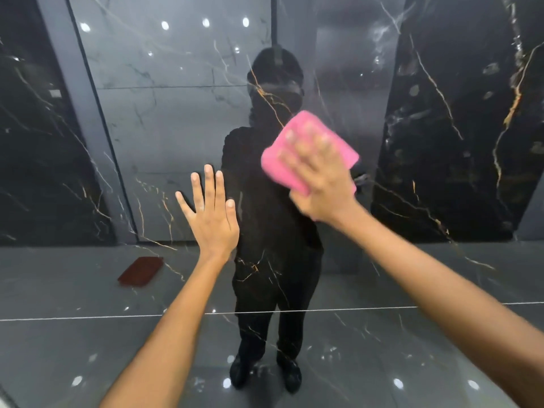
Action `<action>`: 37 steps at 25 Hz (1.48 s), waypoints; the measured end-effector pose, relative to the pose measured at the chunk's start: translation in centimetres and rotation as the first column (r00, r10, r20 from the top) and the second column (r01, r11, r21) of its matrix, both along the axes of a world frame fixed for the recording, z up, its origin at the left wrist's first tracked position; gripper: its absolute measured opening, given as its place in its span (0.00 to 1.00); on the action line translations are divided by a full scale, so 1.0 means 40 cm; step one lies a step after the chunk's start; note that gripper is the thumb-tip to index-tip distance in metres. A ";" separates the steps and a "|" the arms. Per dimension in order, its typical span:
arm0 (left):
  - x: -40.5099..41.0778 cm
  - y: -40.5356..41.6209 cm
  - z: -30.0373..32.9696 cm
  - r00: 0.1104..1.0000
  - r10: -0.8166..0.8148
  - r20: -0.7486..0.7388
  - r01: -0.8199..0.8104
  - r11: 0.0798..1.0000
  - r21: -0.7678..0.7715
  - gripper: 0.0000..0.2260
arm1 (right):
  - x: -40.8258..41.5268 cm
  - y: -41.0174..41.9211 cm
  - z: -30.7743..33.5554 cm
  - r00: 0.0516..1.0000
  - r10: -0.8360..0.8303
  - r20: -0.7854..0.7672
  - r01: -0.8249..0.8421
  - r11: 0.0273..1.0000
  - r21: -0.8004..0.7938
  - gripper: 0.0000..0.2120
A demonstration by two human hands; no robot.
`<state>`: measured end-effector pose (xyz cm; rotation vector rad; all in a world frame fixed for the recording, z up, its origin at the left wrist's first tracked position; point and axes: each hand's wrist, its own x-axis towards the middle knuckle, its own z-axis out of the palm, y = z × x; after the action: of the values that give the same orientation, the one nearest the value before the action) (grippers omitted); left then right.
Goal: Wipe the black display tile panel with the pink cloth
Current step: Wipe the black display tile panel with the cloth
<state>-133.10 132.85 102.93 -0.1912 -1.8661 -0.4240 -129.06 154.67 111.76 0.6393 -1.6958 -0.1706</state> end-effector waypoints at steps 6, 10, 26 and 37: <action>0.001 0.007 0.004 0.999 0.032 0.010 -0.032 0.999 0.019 0.24 | 0.095 0.198 -0.490 0.930 -0.288 0.230 -0.010 0.603 0.797 0.42; 0.012 0.012 0.008 1.000 0.017 0.024 -0.019 0.998 0.053 0.24 | 0.067 0.278 -0.203 0.987 -0.084 0.138 0.042 0.959 0.281 0.32; 0.009 0.291 0.523 0.989 -0.031 -0.143 0.037 0.999 0.039 0.26 | 0.092 0.371 0.622 0.997 -0.067 -0.039 0.038 0.867 -0.498 0.30; 0.010 0.294 0.519 0.989 0.037 -0.141 -0.030 0.998 0.050 0.26 | 0.057 0.468 0.602 0.988 0.001 -0.157 -0.002 1.000 -0.008 0.26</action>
<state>-132.70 144.62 123.71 -0.1540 -1.7153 -0.4208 -126.79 173.37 135.82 0.6055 -1.5435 -0.2077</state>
